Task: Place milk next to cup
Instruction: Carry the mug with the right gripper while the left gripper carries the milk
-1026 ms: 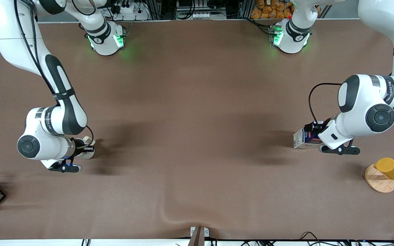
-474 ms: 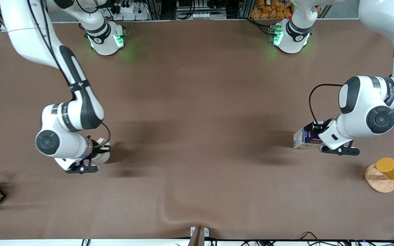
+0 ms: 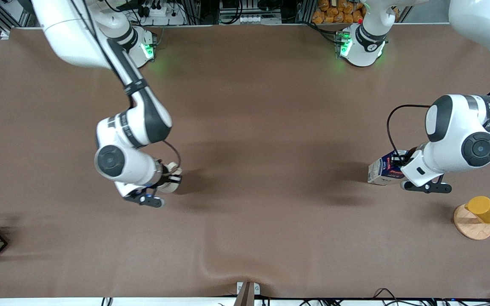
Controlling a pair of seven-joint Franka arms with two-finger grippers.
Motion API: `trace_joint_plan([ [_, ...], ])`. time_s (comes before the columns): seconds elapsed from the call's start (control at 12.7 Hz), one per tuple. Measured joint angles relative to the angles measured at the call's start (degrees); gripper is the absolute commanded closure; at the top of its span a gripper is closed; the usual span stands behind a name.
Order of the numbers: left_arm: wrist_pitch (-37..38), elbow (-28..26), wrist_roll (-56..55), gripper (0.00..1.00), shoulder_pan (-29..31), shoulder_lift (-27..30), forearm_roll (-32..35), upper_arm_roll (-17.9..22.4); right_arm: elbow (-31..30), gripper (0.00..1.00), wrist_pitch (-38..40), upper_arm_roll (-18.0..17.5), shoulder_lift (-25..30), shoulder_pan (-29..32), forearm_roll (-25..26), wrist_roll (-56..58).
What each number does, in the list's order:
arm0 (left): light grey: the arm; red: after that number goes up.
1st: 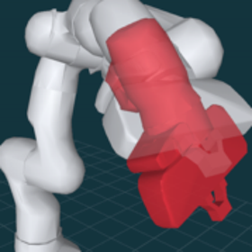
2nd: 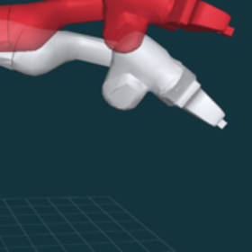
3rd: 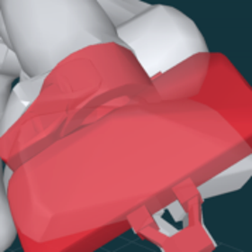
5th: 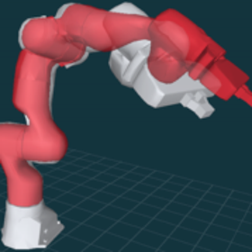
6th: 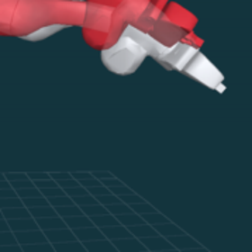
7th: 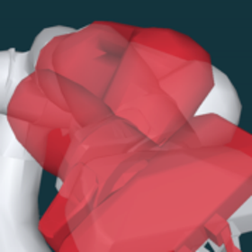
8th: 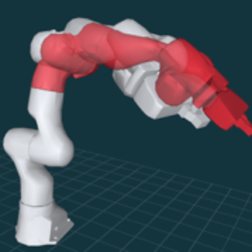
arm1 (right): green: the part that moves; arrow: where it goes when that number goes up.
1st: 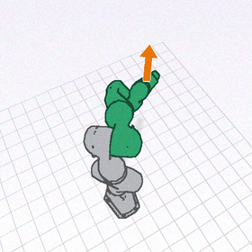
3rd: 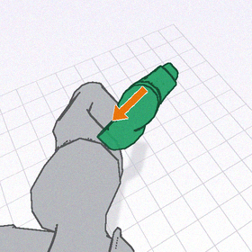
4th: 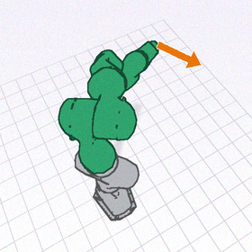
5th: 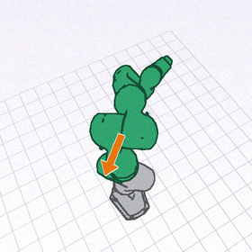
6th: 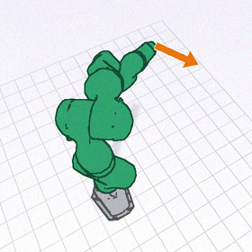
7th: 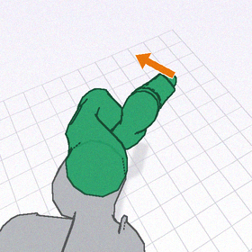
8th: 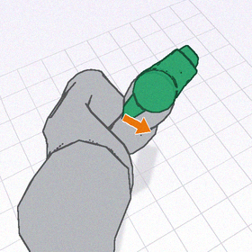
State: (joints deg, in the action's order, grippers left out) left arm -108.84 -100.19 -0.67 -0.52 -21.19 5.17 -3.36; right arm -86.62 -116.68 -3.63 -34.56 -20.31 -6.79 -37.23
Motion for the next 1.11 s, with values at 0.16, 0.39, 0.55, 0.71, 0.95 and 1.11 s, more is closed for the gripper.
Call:
trace_joint_plan([
  [0.16,1.7,1.8,0.0,0.65,-0.1,0.3,-0.1,-0.4,0.3,1.00,0.0,0.0,0.0,-3.1,0.0,-8.6],
  [0.39,8.7,7.2,0.0,0.64,-0.1,1.9,-2.8,-1.0,0.8,1.00,-1.2,0.0,-0.9,-7.1,0.0,-23.3],
  [0.55,11.3,9.6,0.0,0.68,-0.5,3.9,-3.3,-1.3,2.3,1.00,-1.6,0.0,-2.1,-9.5,0.0,-32.3],
  [0.71,12.6,11.0,-0.2,0.67,-0.8,5.4,-3.4,-3.1,3.0,1.00,-5.1,0.0,-3.2,-11.5,0.0,-41.0],
  [0.95,13.5,11.7,-2.8,0.67,-1.2,6.0,-3.4,-6.9,3.8,1.00,-12.5,0.0,-5.9,-15.2,0.0,-50.6],
  [1.11,13.9,11.9,-3.0,0.68,-1.2,6.1,-3.4,-8.2,6.1,1.00,-13.1,0.0,-8.3,-15.7,-0.2,-52.2],
])
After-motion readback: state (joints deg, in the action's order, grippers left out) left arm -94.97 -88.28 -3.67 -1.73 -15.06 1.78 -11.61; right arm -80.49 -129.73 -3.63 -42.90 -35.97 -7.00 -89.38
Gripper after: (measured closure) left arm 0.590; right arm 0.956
